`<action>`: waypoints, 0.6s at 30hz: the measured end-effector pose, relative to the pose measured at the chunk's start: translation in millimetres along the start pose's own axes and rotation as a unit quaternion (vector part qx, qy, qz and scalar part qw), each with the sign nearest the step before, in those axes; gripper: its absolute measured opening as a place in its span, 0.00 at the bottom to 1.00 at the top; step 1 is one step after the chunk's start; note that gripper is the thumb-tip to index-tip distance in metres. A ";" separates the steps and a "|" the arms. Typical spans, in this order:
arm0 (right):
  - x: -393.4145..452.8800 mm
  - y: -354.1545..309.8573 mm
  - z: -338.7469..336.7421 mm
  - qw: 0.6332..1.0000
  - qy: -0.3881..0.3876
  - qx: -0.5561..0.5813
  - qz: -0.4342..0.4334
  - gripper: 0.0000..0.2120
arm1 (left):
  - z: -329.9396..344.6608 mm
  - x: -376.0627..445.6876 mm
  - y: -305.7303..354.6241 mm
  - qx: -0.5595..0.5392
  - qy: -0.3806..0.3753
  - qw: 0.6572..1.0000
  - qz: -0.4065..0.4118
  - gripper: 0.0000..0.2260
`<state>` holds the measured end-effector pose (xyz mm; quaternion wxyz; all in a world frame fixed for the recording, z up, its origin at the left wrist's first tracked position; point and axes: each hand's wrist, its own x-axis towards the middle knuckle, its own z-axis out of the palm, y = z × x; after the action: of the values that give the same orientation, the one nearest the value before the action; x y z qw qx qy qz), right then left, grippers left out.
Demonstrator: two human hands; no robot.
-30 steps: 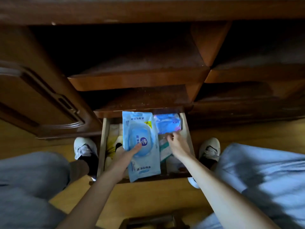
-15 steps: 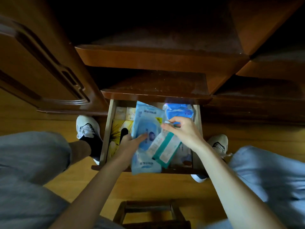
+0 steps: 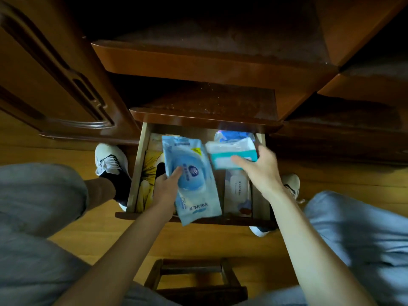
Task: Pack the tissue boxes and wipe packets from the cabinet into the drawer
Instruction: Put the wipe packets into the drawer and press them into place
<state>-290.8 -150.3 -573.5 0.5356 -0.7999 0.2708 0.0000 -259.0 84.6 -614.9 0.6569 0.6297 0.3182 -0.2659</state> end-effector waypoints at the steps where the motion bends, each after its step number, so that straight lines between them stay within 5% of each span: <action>1: 0.6 5.3 -3.5 0.994 0.072 -0.069 -0.043 0.15 | -3.4 1.7 2.8 -0.023 0.020 1.000 0.001 0.08; 4: -0.6 35.1 -6.0 0.908 0.116 -0.363 -0.173 0.15 | -7.6 4.0 9.8 -0.048 0.040 0.998 0.001 0.11; 6: -11.5 62.4 7.5 0.857 -0.019 -0.501 -0.118 0.13 | -5.0 0.3 9.5 -0.050 0.022 0.999 -0.006 0.10; 8: -27.8 85.8 26.7 0.805 -0.199 -0.559 0.007 0.24 | -2.0 -2.9 6.6 -0.043 -0.003 0.999 -0.007 0.09; 10: -28.1 91.6 39.6 0.826 -0.215 -0.514 0.087 0.27 | -1.4 -3.5 5.8 -0.036 -0.014 0.999 -0.001 0.09; 13: -5.1 83.2 49.7 0.868 -0.108 -0.473 0.108 0.23 | -6.2 -1.2 5.9 -0.034 -0.003 0.999 -0.004 0.09; 18: 15.0 88.1 71.5 0.876 -0.071 -0.390 0.274 0.44 | -10.9 -0.4 3.6 -0.033 0.005 0.999 -0.013 0.09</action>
<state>-295.4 -120.2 -683.8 0.1767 -0.8354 0.4185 0.3094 -257.5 95.7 -612.3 0.6717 0.6050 0.3386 -0.2610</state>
